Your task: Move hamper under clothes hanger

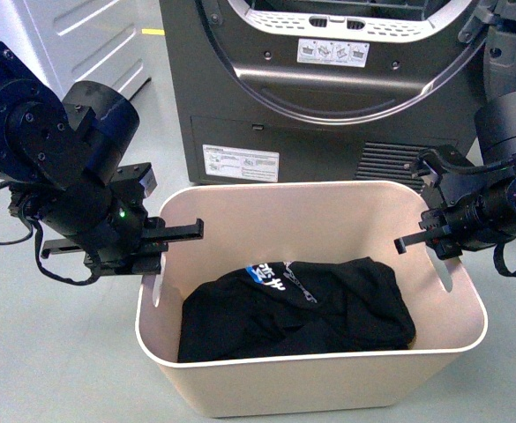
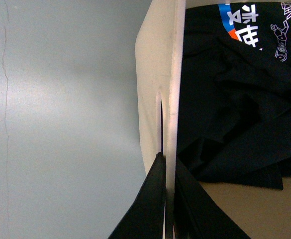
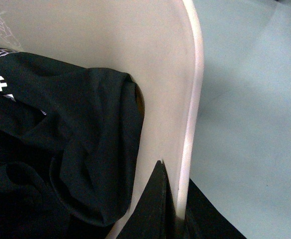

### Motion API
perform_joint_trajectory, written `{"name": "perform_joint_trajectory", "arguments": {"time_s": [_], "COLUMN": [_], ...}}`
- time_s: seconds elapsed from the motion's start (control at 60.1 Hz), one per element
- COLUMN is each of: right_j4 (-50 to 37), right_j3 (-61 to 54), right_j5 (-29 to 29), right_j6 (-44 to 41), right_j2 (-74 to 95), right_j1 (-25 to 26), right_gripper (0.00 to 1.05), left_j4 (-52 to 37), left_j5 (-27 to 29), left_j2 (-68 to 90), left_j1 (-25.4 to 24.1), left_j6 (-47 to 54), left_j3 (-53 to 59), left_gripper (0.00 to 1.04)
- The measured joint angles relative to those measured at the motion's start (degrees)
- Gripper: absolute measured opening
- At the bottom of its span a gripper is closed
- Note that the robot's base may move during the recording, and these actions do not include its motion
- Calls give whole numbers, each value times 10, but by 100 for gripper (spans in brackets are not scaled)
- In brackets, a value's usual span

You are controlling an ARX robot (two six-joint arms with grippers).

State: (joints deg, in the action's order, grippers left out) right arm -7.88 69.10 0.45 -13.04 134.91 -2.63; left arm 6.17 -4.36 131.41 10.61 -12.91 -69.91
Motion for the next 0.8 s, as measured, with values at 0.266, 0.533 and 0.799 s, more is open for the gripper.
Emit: {"name": "perform_joint_trajectory", "arguments": {"time_s": [0.266, 0.533, 0.799], "right_j4": [-7, -8, -8], "right_j3": [-19, -23, -23], "right_j5": [-10, -10, -11], "right_j6": [4, 6, 6], "right_j2": [-55, -56, -56], "right_j1": [0, 0, -1], "right_gripper": [3, 3, 3], "left_j4": [-14, -15, -15], "left_j5": [15, 16, 16], "left_j2": [-54, -54, -54], "left_j1": [-4, -4, -4], "left_j6": [20, 23, 23], "left_j3": [11, 15, 15], "left_gripper": [4, 4, 4]}}
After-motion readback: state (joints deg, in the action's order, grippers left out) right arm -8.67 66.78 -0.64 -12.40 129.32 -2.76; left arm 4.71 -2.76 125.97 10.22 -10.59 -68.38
